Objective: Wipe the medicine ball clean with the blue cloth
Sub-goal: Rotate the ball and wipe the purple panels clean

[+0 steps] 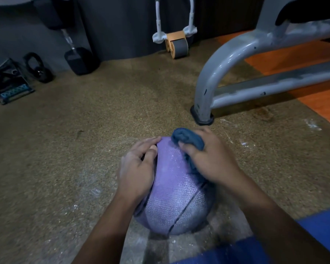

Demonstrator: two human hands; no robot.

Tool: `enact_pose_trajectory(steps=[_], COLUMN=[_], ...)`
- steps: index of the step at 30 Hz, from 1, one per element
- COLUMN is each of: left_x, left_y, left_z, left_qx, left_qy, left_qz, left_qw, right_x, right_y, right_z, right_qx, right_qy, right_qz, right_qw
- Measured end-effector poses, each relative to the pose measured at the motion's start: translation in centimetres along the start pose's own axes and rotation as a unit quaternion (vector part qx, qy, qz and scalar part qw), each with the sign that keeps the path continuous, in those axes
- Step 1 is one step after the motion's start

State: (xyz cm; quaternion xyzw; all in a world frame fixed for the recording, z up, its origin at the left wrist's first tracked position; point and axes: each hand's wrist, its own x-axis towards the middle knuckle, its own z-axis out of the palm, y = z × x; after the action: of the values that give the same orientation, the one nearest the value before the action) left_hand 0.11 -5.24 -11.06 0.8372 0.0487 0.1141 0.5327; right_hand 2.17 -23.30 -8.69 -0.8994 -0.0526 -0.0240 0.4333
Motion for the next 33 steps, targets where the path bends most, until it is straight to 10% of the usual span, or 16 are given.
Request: enact_pose_trajectory(steps=[4, 11, 19, 27, 33], left_x=[0.1, 0.5, -0.1, 0.1, -0.9], left_y=[0.5, 0.8, 0.7, 1.1, 1.2], left_z=[0.3, 0.3, 0.6, 0.6, 0.9], left_qx=[0.02, 0.02, 0.045, 0.041, 0.048], left_qy=[0.003, -0.009, 0.009, -0.003, 0.022], left_qz=[-0.009, -0.017, -0.014, -0.01, 0.002], left_qw=[1.0, 1.0, 0.999, 0.999, 0.999], right_x=[-0.5, -8.8, 0.6, -7.8, 0.4], right_y=[1.0, -1.9, 1.9, -2.0, -0.3], right_z=[0.1, 1.4, -0.2, 0.1, -0.1], right_qx=[0.05, -0.154, -0.018, -0.171, -0.049], right_qy=[0.043, 0.068, 0.034, 0.057, 0.015], right_qz=[0.055, -0.176, 0.08, -0.103, 0.054], right_qw=[0.996, 0.97, 0.996, 0.978, 0.997])
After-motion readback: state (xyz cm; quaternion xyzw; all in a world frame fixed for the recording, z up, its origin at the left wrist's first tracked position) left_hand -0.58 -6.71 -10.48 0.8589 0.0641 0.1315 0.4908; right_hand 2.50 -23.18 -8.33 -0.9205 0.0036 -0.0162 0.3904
